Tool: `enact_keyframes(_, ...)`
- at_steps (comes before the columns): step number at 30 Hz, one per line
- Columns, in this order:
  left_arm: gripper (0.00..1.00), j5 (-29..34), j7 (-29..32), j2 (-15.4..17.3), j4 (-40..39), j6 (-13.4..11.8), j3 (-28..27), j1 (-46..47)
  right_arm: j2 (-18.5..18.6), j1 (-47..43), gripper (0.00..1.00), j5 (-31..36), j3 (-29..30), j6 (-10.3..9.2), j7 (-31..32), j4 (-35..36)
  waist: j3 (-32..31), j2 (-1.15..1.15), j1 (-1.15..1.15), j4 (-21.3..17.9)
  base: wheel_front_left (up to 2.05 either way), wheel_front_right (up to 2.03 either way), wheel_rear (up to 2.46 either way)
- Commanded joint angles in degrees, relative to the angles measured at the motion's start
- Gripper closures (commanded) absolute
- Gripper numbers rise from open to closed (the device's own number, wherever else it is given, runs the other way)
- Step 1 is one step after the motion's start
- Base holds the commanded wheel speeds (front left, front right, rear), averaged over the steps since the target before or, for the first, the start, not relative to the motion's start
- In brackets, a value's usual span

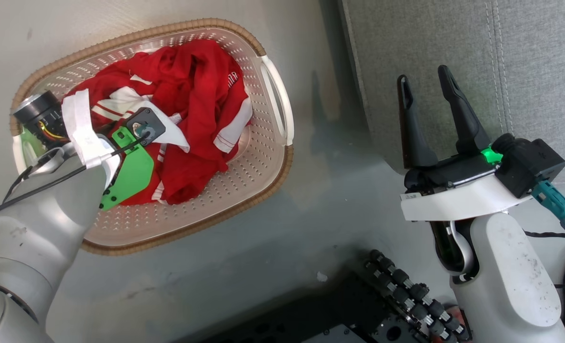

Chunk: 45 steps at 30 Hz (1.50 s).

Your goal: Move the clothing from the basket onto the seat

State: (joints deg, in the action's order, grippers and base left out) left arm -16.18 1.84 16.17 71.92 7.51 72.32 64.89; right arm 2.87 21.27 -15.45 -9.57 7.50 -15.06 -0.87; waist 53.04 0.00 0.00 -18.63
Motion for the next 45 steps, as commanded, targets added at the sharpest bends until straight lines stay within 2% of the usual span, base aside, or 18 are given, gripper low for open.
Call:
enact_keyframes(1,1.00,-0.65,-0.66,0.00,-0.31,-0.07,0.02,-0.91,0.04,0.51,0.00,0.35,0.23,-0.02,-0.18,-0.08,-1.00,0.00,0.00,0.49,0.00,0.00,0.00)
enact_keyframes(9,1.00,-5.51,-4.94,-2.72,-0.20,-0.31,-2.80,-5.03,0.08,-1.40,0.00,2.30,0.62,-0.02,-0.18,-1.08,-8.07,0.00,0.00,3.06,0.00,0.00,0.00)
enact_keyframes(18,1.00,-11.28,-13.50,-6.69,-0.50,-2.09,-6.95,-12.83,0.11,-6.27,0.00,5.37,1.46,-0.02,-0.18,-2.76,-21.24,0.00,0.00,7.80,0.00,0.00,0.00)
enact_keyframes(25,1.00,-16.45,-16.48,-9.06,-1.84,-2.53,-11.19,-18.94,0.12,-11.32,0.00,7.52,0.91,-0.02,-0.18,-4.62,-31.27,0.00,0.00,11.43,0.00,0.00,0.00)
enact_keyframes(28,1.00,-17.12,-16.97,-9.61,-3.49,-3.82,-12.18,-21.21,0.14,-13.62,0.00,8.03,0.71,-0.02,-0.18,-5.52,-35.53,0.00,0.00,12.70,0.00,0.00,0.00)
enact_keyframes(36,1.00,-17.61,-17.06,-8.48,-14.25,-6.81,-17.23,-27.24,0.12,-18.51,0.00,9.00,-0.78,-0.02,-0.18,-7.58,-45.20,0.00,0.00,14.21,0.00,0.00,0.00)
enact_keyframes(45,1.00,-14.81,-17.08,-6.53,-26.67,-9.90,-20.98,-31.88,0.21,-22.76,0.00,8.62,-2.81,-0.02,-0.18,-8.92,-51.78,0.00,0.00,14.10,0.00,0.00,0.00)
